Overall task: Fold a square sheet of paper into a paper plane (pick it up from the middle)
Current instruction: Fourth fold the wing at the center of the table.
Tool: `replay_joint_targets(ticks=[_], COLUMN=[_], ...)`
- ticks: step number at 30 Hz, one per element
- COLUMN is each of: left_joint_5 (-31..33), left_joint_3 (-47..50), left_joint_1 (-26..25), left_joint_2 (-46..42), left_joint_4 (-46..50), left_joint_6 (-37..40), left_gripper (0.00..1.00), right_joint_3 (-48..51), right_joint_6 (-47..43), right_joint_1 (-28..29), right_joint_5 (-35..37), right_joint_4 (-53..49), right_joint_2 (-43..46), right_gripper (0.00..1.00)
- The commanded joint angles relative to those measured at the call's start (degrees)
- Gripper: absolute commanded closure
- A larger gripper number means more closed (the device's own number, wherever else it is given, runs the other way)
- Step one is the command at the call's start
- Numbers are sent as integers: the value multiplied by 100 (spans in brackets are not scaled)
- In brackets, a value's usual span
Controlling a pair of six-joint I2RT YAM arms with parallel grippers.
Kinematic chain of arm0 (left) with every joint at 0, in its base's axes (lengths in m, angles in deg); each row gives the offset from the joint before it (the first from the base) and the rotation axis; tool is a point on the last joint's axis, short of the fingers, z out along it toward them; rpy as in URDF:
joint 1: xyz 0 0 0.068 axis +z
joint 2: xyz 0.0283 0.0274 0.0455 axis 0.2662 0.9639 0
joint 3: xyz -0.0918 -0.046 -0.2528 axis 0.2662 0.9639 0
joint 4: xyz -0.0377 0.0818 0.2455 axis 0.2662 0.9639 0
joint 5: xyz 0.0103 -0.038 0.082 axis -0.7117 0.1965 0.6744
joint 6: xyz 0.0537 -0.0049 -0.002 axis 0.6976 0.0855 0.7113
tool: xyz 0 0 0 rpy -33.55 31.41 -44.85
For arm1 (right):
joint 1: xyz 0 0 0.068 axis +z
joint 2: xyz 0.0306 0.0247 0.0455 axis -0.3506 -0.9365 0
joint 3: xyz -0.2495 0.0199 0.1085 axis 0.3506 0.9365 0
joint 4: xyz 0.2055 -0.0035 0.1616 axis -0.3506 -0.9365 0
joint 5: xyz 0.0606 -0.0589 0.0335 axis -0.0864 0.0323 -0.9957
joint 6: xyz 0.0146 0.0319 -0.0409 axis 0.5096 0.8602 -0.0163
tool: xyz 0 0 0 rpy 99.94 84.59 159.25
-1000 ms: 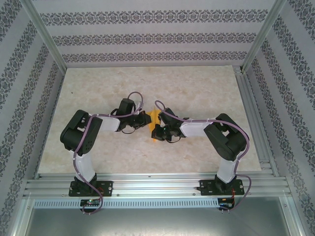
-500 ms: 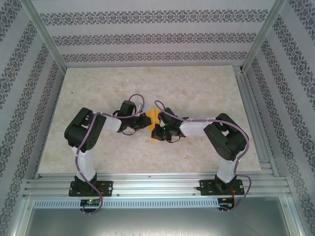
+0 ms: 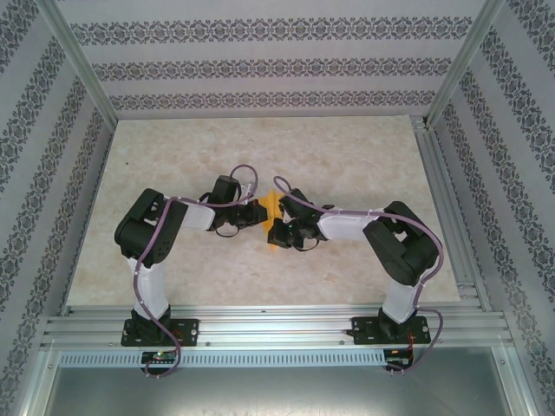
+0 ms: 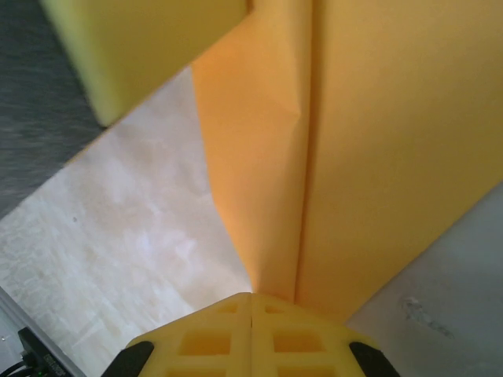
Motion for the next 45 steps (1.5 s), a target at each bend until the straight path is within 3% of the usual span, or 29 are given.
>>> replay_joint_targets(ticks=[1,16,25,45], left_joint_5=[115,-25,-14,192], left_joint_3=[-109,-299,-683,-924], left_joint_1=[-19,-17,-17,-18], left_joint_2=[317,336,295,878], left_joint_4=[70,208,668,1026], left_joint_6=[296,376,636,581], left_gripper=[95,94,91,97], right_joint_3=[-184,-294,111,802], right_joint_6=[40,41,71,569], right_joint_1=[-135,-217,-198,229], right_joint_5=[-86,71,75,-478], right_joint_4=[211,295,403,1204], right_joint_2=[263,-712,-597,-222], right_gripper=[94,95,94,94])
